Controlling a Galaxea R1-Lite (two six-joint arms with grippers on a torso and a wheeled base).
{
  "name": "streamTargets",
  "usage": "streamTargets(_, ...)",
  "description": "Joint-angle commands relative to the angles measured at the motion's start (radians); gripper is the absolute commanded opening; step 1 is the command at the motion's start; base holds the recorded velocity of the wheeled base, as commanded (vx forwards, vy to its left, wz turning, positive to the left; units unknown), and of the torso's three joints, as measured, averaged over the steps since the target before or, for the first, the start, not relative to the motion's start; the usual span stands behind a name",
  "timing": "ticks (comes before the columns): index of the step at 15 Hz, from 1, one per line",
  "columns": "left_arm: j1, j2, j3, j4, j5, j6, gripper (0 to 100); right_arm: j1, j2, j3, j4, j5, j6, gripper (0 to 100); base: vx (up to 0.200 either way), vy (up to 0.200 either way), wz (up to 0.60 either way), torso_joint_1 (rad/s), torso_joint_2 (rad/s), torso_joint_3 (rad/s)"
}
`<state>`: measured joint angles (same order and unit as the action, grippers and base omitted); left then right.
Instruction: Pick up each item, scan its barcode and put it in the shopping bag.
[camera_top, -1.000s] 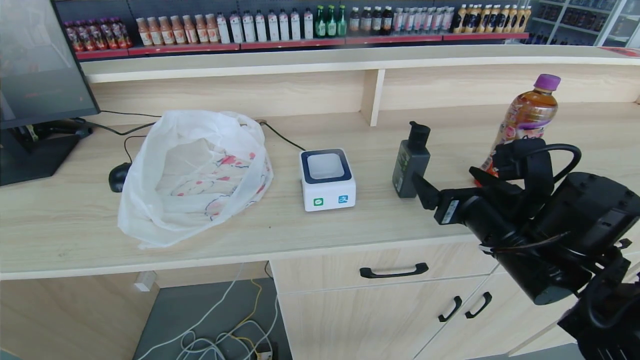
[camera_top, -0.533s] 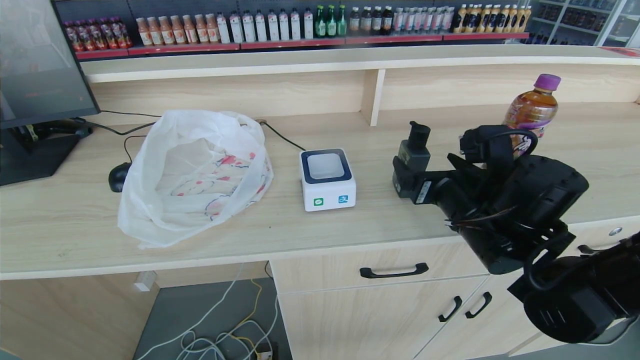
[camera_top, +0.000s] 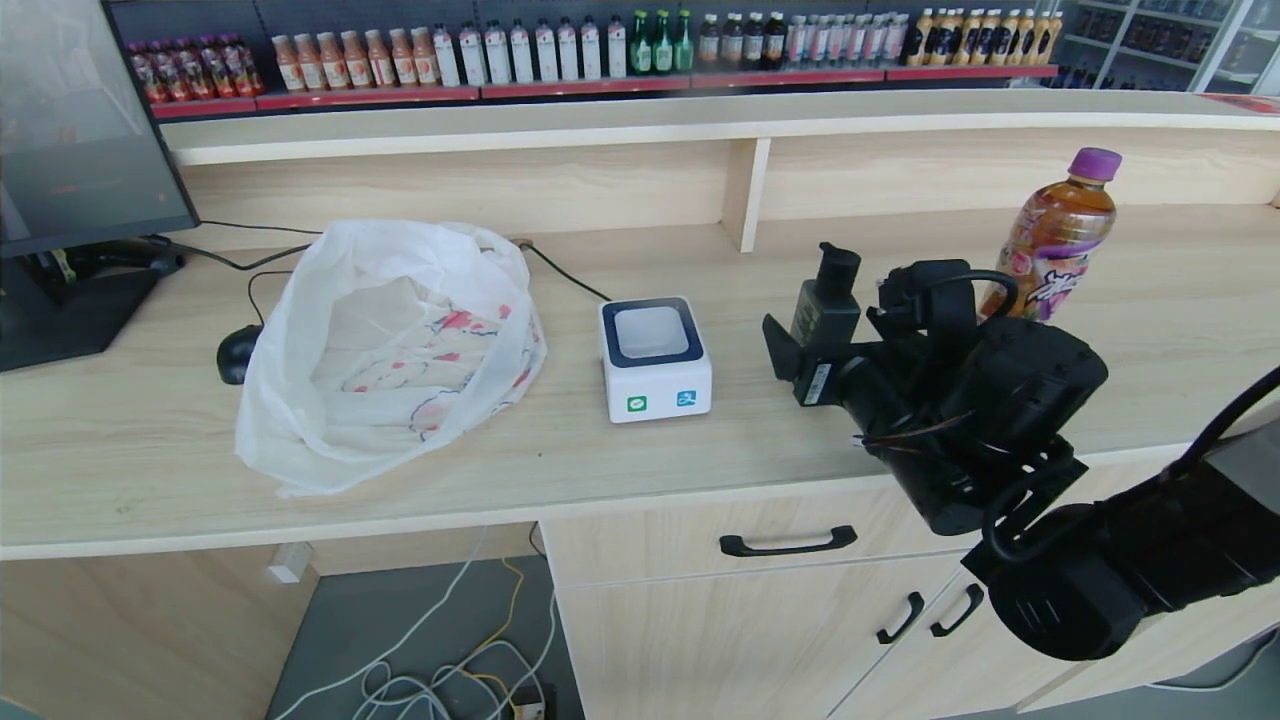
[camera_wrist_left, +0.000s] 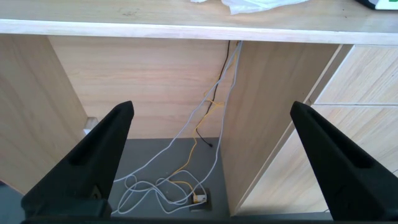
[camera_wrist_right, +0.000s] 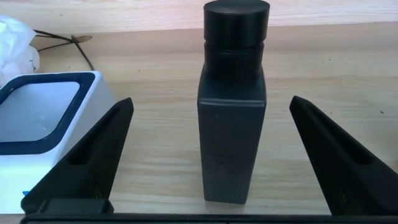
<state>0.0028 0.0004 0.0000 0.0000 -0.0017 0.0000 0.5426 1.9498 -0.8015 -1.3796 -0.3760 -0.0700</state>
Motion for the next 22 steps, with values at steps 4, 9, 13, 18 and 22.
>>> streamTargets(4, 0.000, 0.000, 0.000, 0.000, 0.000, 0.000, 100, -0.023, 0.081, -0.093, -0.019, 0.000, -0.002, 100, 0.000, 0.000, 0.00, 0.000, 0.00, 0.000)
streamTargets(9, 0.000, 0.000, 0.000, 0.000, 0.000, 0.000, 100, -0.052, 0.118, -0.128, -0.029, 0.009, -0.011, 100, 0.000, 0.000, 0.00, 0.000, 0.00, 0.000)
streamTargets(13, 0.000, 0.000, 0.000, 0.000, 0.000, 0.000, 100, -0.079, 0.121, -0.133, -0.029, 0.017, -0.011, 100, 0.000, 0.000, 0.00, 0.000, 0.00, 0.000)
streamTargets(18, 0.000, 0.000, 0.000, 0.000, 0.000, 0.000, 100, -0.084, 0.150, -0.153, -0.033, 0.034, -0.013, 100, 0.000, 0.000, 0.00, 0.000, 0.00, 0.000)
streamTargets(22, 0.000, 0.000, 0.000, 0.000, 0.000, 0.000, 100, -0.085, 0.161, -0.157, -0.039, 0.034, -0.013, 100, 0.000, 0.000, 0.00, 0.000, 0.00, 0.000)
